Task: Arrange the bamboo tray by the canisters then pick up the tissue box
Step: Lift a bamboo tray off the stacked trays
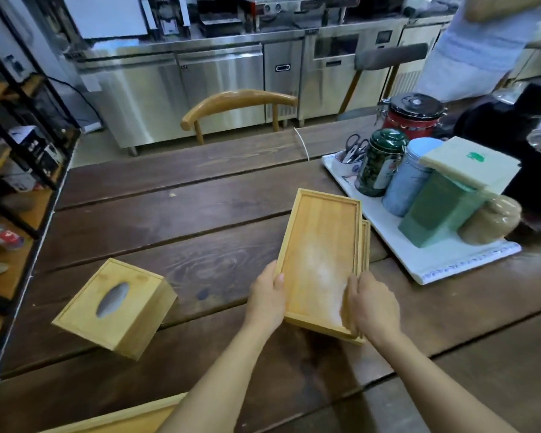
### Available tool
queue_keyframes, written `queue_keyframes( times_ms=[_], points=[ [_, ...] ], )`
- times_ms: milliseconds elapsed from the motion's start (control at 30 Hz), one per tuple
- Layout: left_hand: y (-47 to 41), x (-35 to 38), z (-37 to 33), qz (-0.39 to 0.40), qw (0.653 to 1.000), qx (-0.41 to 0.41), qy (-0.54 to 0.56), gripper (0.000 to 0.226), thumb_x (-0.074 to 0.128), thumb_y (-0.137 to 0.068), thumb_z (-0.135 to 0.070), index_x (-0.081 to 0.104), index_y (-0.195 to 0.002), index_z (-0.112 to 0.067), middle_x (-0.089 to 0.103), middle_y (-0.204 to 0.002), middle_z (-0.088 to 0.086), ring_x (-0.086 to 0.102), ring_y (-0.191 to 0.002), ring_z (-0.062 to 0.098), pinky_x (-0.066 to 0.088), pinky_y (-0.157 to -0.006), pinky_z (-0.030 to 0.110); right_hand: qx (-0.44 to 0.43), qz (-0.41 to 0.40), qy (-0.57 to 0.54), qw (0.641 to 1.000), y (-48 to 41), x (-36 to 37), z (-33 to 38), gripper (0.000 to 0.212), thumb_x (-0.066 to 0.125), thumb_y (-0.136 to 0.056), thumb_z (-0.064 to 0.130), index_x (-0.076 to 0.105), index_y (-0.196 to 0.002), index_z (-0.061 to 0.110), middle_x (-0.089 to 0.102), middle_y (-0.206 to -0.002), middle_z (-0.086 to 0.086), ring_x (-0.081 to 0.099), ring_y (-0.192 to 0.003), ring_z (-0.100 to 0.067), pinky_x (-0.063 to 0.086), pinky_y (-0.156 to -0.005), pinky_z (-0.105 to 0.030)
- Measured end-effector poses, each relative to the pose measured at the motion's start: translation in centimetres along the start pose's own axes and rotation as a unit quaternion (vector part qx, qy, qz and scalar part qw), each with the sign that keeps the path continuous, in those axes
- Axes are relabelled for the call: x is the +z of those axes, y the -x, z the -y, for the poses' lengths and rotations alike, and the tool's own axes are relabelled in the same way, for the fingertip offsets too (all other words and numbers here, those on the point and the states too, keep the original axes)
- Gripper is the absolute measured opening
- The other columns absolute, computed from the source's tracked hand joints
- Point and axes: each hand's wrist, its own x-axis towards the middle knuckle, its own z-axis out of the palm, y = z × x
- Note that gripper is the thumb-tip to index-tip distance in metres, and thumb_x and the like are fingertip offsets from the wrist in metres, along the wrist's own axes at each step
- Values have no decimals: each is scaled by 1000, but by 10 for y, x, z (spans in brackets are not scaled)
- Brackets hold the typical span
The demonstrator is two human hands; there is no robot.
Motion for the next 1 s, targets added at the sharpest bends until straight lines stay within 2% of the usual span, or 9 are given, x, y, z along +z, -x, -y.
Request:
queue_keyframes(
  times_ms=[100, 233, 400, 600, 767, 1000],
  points=[
    [-5, 19, 1, 31, 999, 5, -34, 31, 34, -100, -20, 56, -121, -21, 60, -106, -8, 56, -102, 15, 44, -82, 31, 28, 14, 27, 999, -1, 3, -23, 34, 30, -95, 27, 32, -62, 19, 65, -84, -15, 47, -62, -27, 33, -56, -34],
    [-6, 31, 9, 43, 997, 1, -67, 30, 34, -99, -18, 55, -121, -20, 62, -110, -4, 57, -105, 18, 45, -84, 31, 39, 16, 46, 998, -8, 13, -37, 29, 28, -95, 29, 39, -75, 13, 66, -89, -17, 60, -79, -36, 37, -61, -35],
    [-10, 37, 14, 48, 995, -6, -89, 32, 34, -99, -18, 52, -126, -20, 63, -121, 2, 57, -110, 21, 45, -88, 33, 38, 14, 73, 997, -11, 24, -45, 31, 26, -96, 30, 44, -83, 8, 67, -90, -19, 61, -80, -38, 42, -65, -40],
    [-13, 41, 19, 50, 997, -6, -63, 32, 36, -99, -18, 54, -126, -20, 64, -120, 0, 57, -110, 20, 47, -94, 37, 30, 25, 68, 997, -18, 28, -55, 30, 28, -96, 31, 42, -82, 9, 67, -93, -20, 61, -83, -39, 38, -64, -39],
    [-12, 42, 23, 51, 998, -20, -29, 36, 39, -99, -19, 48, -134, -19, 60, -129, 1, 53, -121, 21, 43, -102, 42, 28, 33, 51, 998, -21, 31, -57, 28, 29, -95, 32, 38, -77, 13, 67, -91, -21, 61, -82, -39, 36, -62, -37],
    [-17, 45, 28, 34, 999, -33, -25, 39, 44, -97, -19, 48, -135, -21, 59, -132, -1, 52, -122, 19, 43, -103, 42, 25, 43, 48, 998, -25, 30, -57, 33, 28, -95, 32, 47, -89, 6, 67, -95, -21, 61, -85, -40, 41, -68, -40]
  ],
)
